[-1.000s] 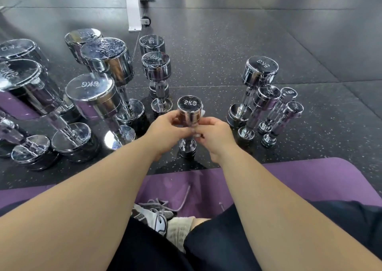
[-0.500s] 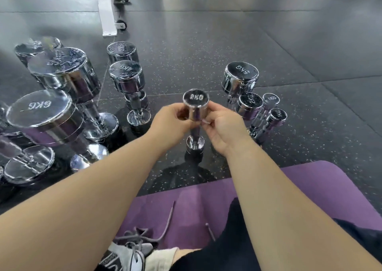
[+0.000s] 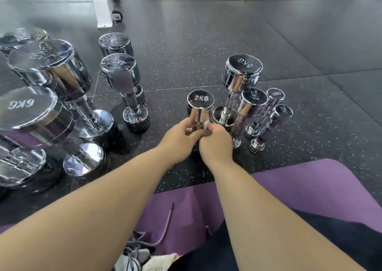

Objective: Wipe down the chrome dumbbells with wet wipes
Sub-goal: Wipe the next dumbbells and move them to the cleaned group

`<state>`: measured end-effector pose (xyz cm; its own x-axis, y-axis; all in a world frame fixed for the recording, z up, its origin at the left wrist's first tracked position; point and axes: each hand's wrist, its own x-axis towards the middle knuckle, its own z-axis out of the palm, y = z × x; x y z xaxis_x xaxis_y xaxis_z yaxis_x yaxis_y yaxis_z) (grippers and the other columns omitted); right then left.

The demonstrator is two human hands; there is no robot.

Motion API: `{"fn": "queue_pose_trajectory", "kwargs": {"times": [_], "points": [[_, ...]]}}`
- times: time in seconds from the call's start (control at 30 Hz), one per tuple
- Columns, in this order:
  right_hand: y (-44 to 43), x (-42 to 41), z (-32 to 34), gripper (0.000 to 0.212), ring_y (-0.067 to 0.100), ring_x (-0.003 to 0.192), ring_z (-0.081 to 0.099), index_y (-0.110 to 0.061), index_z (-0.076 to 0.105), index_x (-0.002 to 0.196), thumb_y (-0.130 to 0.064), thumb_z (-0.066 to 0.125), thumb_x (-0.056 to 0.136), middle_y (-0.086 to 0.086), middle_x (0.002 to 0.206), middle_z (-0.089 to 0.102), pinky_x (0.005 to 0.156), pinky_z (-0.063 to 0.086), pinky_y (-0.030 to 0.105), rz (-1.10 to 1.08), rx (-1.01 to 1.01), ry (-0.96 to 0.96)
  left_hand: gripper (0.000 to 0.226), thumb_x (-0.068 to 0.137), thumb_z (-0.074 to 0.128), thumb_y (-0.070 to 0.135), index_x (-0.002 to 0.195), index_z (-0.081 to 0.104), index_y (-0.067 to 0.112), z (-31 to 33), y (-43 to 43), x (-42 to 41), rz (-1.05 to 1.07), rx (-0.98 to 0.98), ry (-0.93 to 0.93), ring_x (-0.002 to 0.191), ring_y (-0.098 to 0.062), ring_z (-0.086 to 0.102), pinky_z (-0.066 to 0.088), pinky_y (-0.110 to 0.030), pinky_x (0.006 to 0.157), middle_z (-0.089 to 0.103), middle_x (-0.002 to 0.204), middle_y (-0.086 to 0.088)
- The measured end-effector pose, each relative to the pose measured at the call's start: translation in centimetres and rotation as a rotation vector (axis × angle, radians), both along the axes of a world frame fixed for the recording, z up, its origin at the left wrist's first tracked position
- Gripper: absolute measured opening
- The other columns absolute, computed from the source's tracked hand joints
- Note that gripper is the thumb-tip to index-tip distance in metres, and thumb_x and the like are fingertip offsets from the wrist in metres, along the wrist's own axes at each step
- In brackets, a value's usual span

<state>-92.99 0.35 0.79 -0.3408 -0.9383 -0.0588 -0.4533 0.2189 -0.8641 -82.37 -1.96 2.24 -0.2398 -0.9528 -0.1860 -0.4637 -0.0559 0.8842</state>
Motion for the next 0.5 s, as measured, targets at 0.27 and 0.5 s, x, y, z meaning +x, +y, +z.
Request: {"fn": "queue_pose_trajectory", "kwargs": {"times": [0.27, 0.5], "points": [[-0.7, -0.9, 2.2, 0.025, 0.021, 0.074, 0.062, -0.017, 0.072, 0.089, -0.007, 0.049, 0.087, 0.001, 0.081, 0.071, 0.072, 0.053, 0.036, -0.139, -0.023, -0.254, 0.014, 0.097, 0.056, 0.029, 0.110, 0.061, 0.031, 0.5, -1.4, -2.7, 0.003, -0.054, 0.103, 0.076, -0.006, 0.063, 0.043, -0.016, 0.063, 0.071, 0.090, 0.007], [-0.7, -0.2, 1.9, 0.021, 0.014, 0.068, 0.056, -0.020, 0.071, 0.091, -0.013, 0.051, 0.090, -0.004, 0.076, 0.068, 0.062, 0.043, 0.027, -0.218, -0.040, -0.292, 0.013, 0.099, 0.054, 0.033, 0.111, 0.057, 0.038, 1.1, -2.3, -2.4, -0.079, 0.000, 0.050, 0.070, 0.010, 0.058, 0.039, -0.005, 0.060, 0.066, 0.087, 0.019]]}}
